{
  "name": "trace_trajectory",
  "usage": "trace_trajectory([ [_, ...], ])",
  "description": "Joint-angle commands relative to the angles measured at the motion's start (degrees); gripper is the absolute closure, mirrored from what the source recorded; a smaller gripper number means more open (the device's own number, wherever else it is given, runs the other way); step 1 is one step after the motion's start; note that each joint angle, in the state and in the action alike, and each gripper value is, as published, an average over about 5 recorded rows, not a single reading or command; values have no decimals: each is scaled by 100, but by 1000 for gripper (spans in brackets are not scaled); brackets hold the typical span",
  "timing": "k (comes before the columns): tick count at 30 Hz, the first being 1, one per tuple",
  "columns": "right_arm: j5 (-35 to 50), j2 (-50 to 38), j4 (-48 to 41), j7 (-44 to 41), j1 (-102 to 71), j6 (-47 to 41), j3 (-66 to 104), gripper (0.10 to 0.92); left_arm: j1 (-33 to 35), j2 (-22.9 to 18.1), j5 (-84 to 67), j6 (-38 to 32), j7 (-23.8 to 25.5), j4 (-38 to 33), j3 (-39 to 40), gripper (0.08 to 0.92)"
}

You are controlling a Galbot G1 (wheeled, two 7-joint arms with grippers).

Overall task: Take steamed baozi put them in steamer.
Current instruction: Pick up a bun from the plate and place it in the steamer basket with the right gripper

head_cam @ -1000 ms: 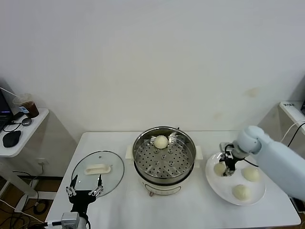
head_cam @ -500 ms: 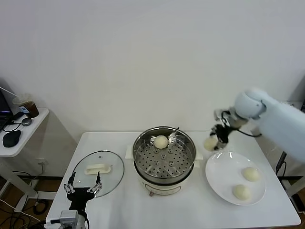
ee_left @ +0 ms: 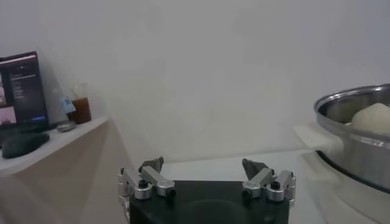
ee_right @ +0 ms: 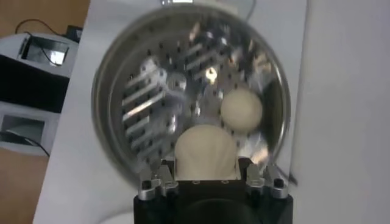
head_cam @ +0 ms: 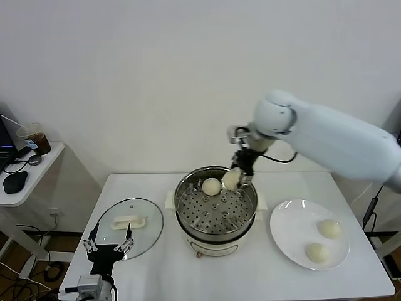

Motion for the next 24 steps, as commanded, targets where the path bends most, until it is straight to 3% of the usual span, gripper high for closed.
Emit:
trace_trajectory([
  [1, -66, 1274, -699, 197, -402, -290, -268, 431, 3, 12, -3, 3, -3, -11, -2, 177],
  [24, -518, 1684, -1157, 567, -1072, -462, -36, 431, -90, 0, -33, 16, 19, 104, 38, 177],
])
